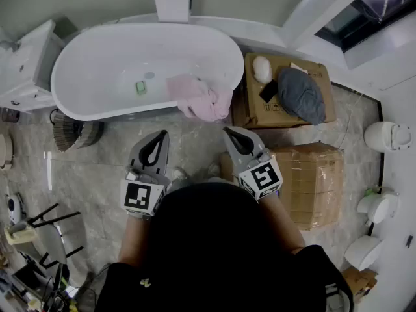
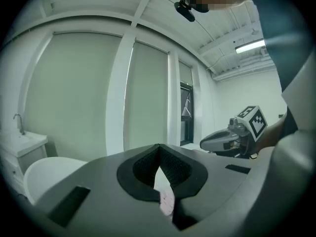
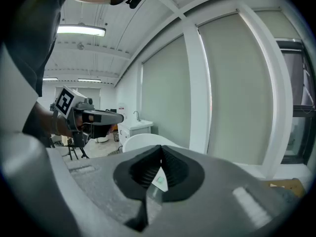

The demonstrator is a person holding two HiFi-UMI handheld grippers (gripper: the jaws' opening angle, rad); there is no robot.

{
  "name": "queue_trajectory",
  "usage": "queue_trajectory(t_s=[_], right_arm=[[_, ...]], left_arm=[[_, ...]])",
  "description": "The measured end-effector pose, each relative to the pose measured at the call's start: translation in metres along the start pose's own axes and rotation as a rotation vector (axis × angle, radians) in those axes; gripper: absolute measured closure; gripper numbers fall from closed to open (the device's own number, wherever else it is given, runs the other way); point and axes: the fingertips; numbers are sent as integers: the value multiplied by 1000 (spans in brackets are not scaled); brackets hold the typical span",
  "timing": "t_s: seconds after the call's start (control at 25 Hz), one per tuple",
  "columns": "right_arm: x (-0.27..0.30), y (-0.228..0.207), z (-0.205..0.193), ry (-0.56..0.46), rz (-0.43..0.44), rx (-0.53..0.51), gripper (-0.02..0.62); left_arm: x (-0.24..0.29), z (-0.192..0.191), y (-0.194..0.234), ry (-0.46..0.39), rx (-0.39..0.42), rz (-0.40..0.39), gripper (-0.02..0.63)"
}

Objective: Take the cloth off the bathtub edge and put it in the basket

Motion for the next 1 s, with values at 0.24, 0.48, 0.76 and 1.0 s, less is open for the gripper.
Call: queue_trajectory(t_s=[0.24, 0.48, 0.76, 1.0], right_arm=[[10, 21, 3, 5, -18, -6, 600], [25, 38, 11, -9, -38, 30, 598], [39, 28, -4, 27, -89, 66, 598], [72, -7, -13, 39, -77, 98, 597]], left_arm=[[-19, -3, 20, -13, 4, -9, 600], [-41, -13, 48, -7, -11, -21, 600], [-48, -37, 79, 8, 23, -18, 600], [-16, -43, 95, 53, -1, 4, 600]])
Point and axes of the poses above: the fingertips, and each gripper's own axes: x forward along the fingers, y to its left, z out of its top, and after that the axes turned 1 degree about y, right-handed
